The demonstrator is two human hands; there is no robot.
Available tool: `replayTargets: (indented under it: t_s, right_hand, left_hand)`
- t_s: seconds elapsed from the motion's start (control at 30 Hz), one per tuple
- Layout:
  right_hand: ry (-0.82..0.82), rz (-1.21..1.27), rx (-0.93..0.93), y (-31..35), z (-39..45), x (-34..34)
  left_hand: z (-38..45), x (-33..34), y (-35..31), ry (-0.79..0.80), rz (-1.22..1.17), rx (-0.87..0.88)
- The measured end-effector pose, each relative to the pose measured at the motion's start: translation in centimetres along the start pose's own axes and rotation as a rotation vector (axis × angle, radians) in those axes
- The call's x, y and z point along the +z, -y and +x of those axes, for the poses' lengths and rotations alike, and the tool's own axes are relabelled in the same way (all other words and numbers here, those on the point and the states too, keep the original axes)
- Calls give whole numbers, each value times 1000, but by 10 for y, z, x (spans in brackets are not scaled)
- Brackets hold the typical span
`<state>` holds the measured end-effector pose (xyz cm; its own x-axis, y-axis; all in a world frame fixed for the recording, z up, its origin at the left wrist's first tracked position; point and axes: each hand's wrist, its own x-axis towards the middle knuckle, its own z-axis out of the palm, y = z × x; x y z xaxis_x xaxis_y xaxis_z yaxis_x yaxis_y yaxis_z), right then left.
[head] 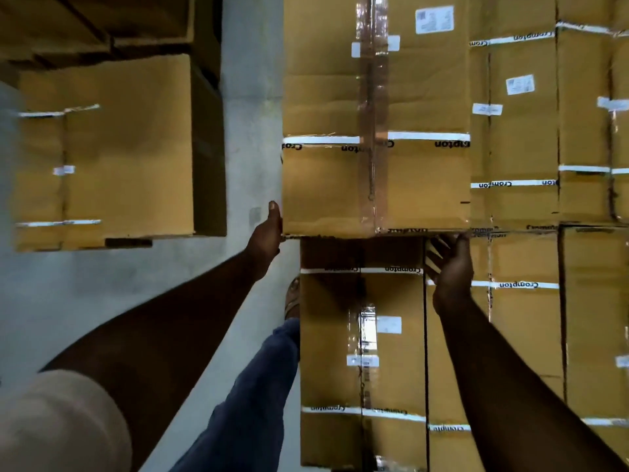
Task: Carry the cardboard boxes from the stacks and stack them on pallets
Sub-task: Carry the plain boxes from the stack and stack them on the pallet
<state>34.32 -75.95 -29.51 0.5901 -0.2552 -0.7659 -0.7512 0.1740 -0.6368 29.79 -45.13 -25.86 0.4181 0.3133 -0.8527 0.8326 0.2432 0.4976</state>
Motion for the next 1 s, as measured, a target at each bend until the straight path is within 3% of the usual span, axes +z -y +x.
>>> replayTargets:
  t_s: [0.1,0.2,0.37,0.53,0.77,1.0]
  right_hand:
    - [1,-200,-29,-7,-64,-13]
    - [222,-358,-78,-2,-150,-17]
    - [408,-457,-322,1,-313,-44]
    - [533,-417,-384,-27,-435,-71]
    - [634,-484,-429,-83,-548,-49]
    - [680,-498,-423,-164,-656,82]
  left_hand:
    - [-75,-29,27,-94,147,135]
    - [-164,-48,55,-109,249,288]
    - [-312,-66,107,-184,39,447]
    - [-417,-98,170,-187,-194,434]
    - [-464,-216,226,-261,-316,493]
    - [-472,-400,289,-345,-319,529]
